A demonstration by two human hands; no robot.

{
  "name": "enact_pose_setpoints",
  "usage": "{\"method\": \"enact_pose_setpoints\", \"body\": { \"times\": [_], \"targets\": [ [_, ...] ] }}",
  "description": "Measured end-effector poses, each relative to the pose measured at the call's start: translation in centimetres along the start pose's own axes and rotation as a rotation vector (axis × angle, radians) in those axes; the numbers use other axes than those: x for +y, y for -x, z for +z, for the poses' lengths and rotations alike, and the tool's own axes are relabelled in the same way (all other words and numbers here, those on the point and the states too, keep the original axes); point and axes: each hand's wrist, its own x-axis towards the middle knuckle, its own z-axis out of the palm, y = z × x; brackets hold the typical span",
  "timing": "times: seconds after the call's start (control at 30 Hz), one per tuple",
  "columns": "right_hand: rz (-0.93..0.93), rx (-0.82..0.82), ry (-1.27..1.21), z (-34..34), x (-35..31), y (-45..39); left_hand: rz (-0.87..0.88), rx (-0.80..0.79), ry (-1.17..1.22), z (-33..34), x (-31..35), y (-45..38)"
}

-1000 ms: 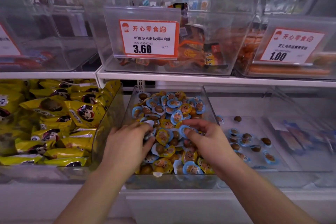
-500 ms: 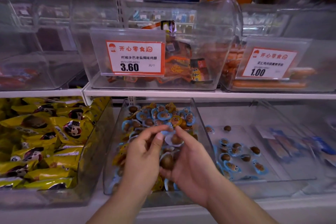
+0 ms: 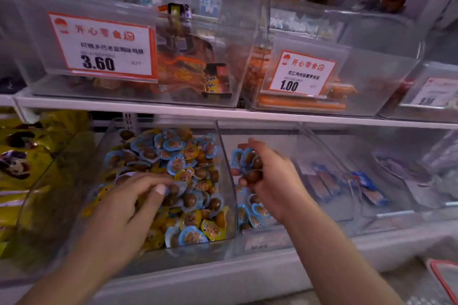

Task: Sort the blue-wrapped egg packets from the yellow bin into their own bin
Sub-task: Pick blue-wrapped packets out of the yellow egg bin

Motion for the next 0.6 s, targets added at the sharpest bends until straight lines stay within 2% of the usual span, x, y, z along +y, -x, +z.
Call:
{"method": "enact_pose_setpoints", "body": {
  "times": [0.07,0.2,0.3,0.37,0.43,0.47,0.53,0.6],
  "targets": [
    [0.045,0.12,-0.001,-2.8,-0.3,-1.7,0.007,-0.092,-0.085,-0.2,-0.3,0.2],
    [0.112,0.201,0.208,-7.2,0.1,-4.1,0.007,-0.268,-0.313,0.1,-1.0,0.6],
    [-0.05,0.33,0.279,-7.8,-0.4,-3.9,0.019,-0.291,-0.405,0.1,-1.1,0.4],
    [-0.208,0.321,0.412,-6.7,-0.6,-2.7,0.01,-0.274,-0.436,-0.2,-1.1,0.1],
    [-0.424,0.199,0.641,-5.1,-0.3,-0.9,-0.018,-0.245,-0.449,-0.8,-1.1,-0.2],
    [-0.53,0.088,0.753,-3.9,0.0,0.2,-0.038,-0.239,-0.456,-1.3,-1.1,-0.2],
    [-0.695,-0.204,0.989,-1.5,1.2,2.3,-0.058,-0.232,-0.47,-2.1,-1.5,-0.1],
    [-0.751,-0.467,1.211,0.5,2.8,3.6,-0.06,-0.237,-0.488,-2.6,-1.9,0.1]
  ]
}}
